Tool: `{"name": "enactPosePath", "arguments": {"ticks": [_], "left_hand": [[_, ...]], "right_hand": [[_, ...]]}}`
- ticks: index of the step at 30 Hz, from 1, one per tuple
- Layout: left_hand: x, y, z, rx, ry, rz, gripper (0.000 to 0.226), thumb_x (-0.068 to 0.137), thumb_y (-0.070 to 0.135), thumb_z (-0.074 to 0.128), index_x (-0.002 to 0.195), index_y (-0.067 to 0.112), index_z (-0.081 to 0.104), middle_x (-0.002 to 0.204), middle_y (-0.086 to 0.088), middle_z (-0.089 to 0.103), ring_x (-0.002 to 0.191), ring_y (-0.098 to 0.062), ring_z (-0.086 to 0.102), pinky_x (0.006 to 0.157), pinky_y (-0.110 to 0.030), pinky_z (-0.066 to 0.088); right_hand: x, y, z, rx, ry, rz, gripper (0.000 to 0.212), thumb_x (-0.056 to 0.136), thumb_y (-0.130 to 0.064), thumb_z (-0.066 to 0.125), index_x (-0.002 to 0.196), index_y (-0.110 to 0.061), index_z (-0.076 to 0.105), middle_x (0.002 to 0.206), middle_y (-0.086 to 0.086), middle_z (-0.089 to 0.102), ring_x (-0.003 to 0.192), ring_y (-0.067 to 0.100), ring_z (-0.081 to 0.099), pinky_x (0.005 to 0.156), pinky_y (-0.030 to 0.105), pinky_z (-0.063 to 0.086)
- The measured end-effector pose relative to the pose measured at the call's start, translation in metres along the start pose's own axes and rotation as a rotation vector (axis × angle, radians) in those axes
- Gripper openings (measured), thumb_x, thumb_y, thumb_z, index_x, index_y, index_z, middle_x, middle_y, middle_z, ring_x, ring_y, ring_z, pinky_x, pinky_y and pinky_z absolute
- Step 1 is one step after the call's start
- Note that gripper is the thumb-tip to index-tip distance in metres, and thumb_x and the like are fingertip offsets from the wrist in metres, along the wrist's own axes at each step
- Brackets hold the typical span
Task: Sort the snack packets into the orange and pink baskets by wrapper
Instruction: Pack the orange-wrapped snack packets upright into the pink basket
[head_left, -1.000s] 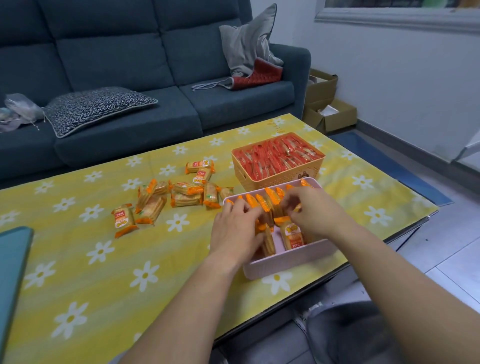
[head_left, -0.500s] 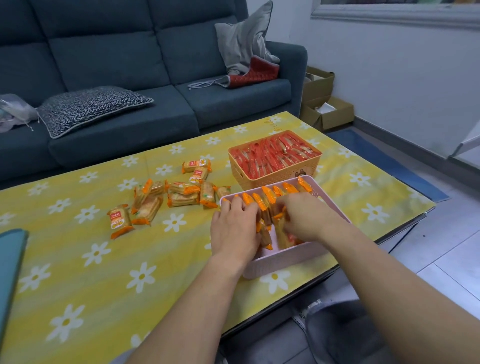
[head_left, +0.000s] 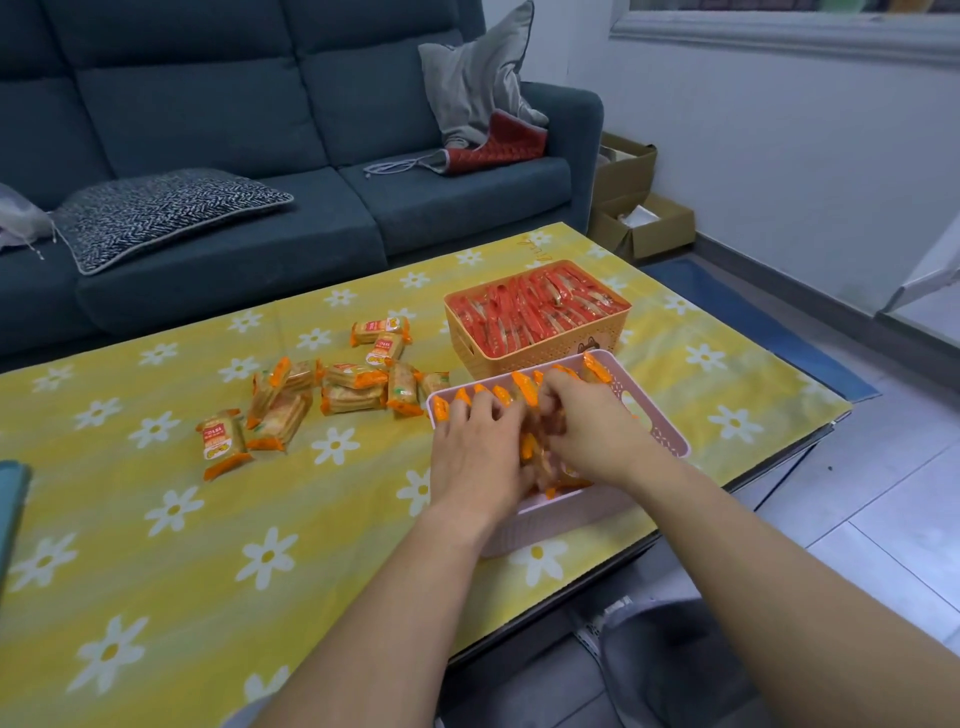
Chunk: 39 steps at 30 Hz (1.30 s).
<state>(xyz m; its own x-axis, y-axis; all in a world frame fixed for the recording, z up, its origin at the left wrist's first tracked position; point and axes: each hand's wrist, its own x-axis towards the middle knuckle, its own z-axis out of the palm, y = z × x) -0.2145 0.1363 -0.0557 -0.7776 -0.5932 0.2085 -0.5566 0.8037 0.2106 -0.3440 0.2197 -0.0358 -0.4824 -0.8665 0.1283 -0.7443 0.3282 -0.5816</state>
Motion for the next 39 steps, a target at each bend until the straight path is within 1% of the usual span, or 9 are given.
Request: {"name": "enactPosePath", "arguments": {"ticks": [4,6,9,12,16,23,31,37,39], "left_hand": [[0.003,0.005,0.003,0.005,0.031,-0.041,0.040,0.078,0.045,0.075,0.109,0.031,0.055,0.111,0.003,0.045,0.106,-0.025,0.043,0.088,-0.036,0.039],[0.005,0.007,0.003,0.017,0.045,-0.056,0.036,0.079,0.040,0.076,0.107,0.030,0.056,0.112,0.002,0.047,0.107,-0.026,0.045,0.090,-0.037,0.040],[0.006,0.009,0.002,0.025,0.065,-0.072,0.032,0.078,0.034,0.076,0.104,0.030,0.058,0.112,0.002,0.050,0.108,-0.027,0.046,0.089,-0.037,0.041],[0.007,0.010,0.002,0.032,0.060,-0.083,0.030,0.079,0.032,0.075,0.103,0.030,0.057,0.113,0.002,0.050,0.110,-0.026,0.046,0.093,-0.038,0.041],[0.009,0.012,0.003,0.048,0.053,-0.094,0.031,0.079,0.030,0.074,0.104,0.028,0.057,0.115,0.000,0.050,0.110,-0.027,0.046,0.094,-0.039,0.041],[0.008,0.012,0.005,0.060,0.033,-0.092,0.032,0.078,0.030,0.075,0.105,0.028,0.057,0.115,0.001,0.050,0.110,-0.027,0.046,0.100,-0.042,0.040],[0.008,0.008,0.006,0.044,0.055,-0.096,0.032,0.077,0.033,0.077,0.101,0.030,0.056,0.112,0.002,0.049,0.108,-0.026,0.047,0.095,-0.039,0.041],[0.009,0.010,0.006,0.034,0.020,-0.102,0.055,0.073,0.060,0.075,0.113,0.027,0.055,0.119,0.001,0.050,0.114,-0.028,0.045,0.095,-0.039,0.041],[0.009,0.013,0.004,-0.012,0.025,-0.086,0.066,0.070,0.064,0.073,0.120,0.027,0.050,0.123,0.002,0.050,0.115,-0.028,0.044,0.095,-0.039,0.039]], "right_hand": [[0.004,0.025,-0.027,-0.229,0.174,0.144,0.018,0.081,-0.015,0.061,0.086,-0.031,0.057,0.089,-0.006,0.068,0.083,0.020,0.063,0.069,0.036,0.054],[0.002,0.030,-0.029,-0.329,0.053,0.243,0.015,0.080,-0.032,0.068,0.095,-0.033,0.064,0.095,-0.007,0.069,0.088,0.021,0.066,0.070,0.035,0.056],[-0.001,0.028,-0.013,-0.472,-0.089,0.270,0.035,0.076,-0.048,0.072,0.103,-0.029,0.061,0.097,-0.003,0.067,0.095,0.023,0.066,0.069,0.033,0.051],[0.002,0.030,0.001,-0.438,-0.043,0.225,0.042,0.075,-0.038,0.076,0.106,-0.021,0.052,0.103,0.004,0.067,0.100,0.029,0.065,0.076,0.041,0.055],[0.005,0.034,0.003,-0.217,-0.063,0.314,0.050,0.073,-0.032,0.078,0.110,-0.021,0.047,0.097,0.002,0.066,0.097,0.027,0.064,0.076,0.044,0.055],[0.009,0.027,0.013,-0.293,-0.005,0.387,0.089,0.066,-0.062,0.074,0.134,-0.016,0.038,0.106,0.004,0.066,0.100,0.030,0.065,0.068,0.040,0.053],[0.005,0.016,-0.007,-0.061,0.030,0.363,0.042,0.068,-0.025,0.072,0.105,-0.018,0.052,0.086,0.002,0.067,0.079,0.025,0.065,0.068,0.038,0.056],[-0.003,0.020,-0.016,0.049,0.049,0.150,0.035,0.069,0.003,0.067,0.092,-0.023,0.062,0.092,-0.008,0.064,0.071,0.008,0.058,0.059,0.014,0.041],[0.000,0.016,-0.009,0.049,0.031,0.110,0.033,0.068,0.007,0.062,0.085,-0.022,0.062,0.082,-0.007,0.064,0.070,0.010,0.061,0.060,0.020,0.046]]}}
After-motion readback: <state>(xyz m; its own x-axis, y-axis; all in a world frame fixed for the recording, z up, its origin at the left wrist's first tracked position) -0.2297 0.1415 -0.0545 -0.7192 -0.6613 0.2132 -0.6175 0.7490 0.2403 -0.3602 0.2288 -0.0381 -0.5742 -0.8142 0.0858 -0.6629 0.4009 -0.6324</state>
